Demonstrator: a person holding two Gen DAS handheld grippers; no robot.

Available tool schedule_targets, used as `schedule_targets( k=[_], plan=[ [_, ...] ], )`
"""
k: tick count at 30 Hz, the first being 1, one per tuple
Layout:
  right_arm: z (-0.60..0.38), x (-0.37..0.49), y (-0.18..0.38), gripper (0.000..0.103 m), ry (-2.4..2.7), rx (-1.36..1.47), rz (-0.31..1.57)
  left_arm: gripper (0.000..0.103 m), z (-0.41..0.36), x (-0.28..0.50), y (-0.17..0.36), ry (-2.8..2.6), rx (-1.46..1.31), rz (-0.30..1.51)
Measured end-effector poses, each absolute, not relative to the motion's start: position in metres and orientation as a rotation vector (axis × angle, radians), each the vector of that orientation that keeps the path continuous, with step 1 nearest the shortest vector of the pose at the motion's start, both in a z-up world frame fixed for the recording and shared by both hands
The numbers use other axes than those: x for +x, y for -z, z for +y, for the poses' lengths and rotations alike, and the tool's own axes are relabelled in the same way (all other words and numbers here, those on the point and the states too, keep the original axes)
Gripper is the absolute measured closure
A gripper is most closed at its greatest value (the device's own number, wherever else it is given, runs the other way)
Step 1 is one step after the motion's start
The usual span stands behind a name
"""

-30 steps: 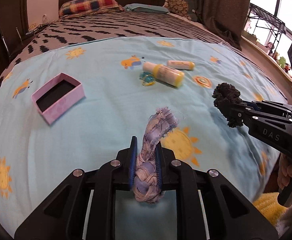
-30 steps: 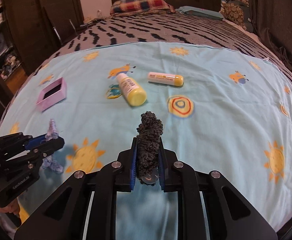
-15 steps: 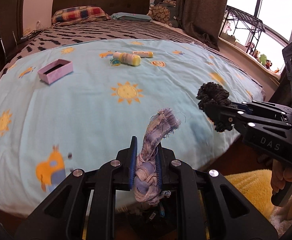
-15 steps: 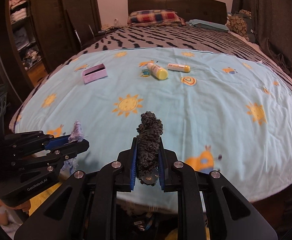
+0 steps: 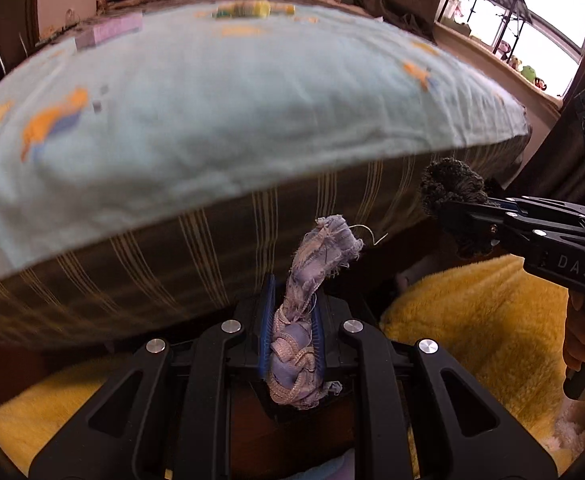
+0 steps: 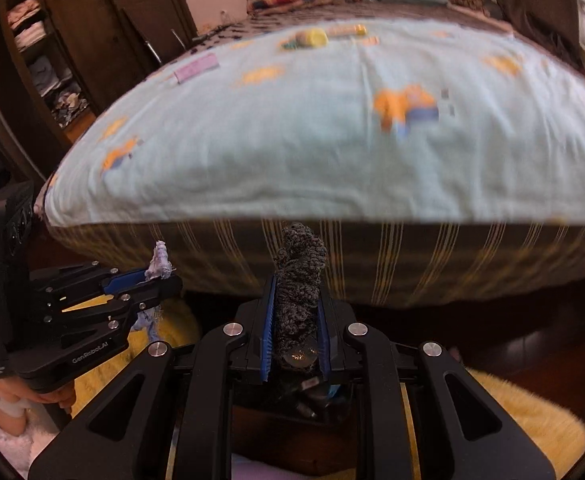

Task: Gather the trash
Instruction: 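Carry the braided cloth and scrunchie down over the bin, then open both grippers to drop cloth and scrunchie into the bin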

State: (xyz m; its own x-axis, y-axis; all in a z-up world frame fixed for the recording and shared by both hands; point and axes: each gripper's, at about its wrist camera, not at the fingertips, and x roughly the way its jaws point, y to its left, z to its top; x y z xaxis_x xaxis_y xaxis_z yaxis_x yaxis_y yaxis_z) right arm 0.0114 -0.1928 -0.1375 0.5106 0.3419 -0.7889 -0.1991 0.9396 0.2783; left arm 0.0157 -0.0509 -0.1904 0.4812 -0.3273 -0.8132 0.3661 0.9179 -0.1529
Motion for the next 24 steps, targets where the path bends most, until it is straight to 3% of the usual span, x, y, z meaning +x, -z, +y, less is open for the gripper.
schedule_targets(
  k=[16, 24],
  plan=[
    [-0.186, 0.009, 0.244, 0.084, -0.286, 0.242, 1.171, 0.088, -0.061, 0.010, 0.293, 0.426, 0.039, 1.186],
    [-0.183, 0.012, 0.258, 0.081, -0.278, 0.258, 1.207, 0.086, -0.060, 0.011, 0.303, 0.431, 0.027, 1.226]
  ],
)
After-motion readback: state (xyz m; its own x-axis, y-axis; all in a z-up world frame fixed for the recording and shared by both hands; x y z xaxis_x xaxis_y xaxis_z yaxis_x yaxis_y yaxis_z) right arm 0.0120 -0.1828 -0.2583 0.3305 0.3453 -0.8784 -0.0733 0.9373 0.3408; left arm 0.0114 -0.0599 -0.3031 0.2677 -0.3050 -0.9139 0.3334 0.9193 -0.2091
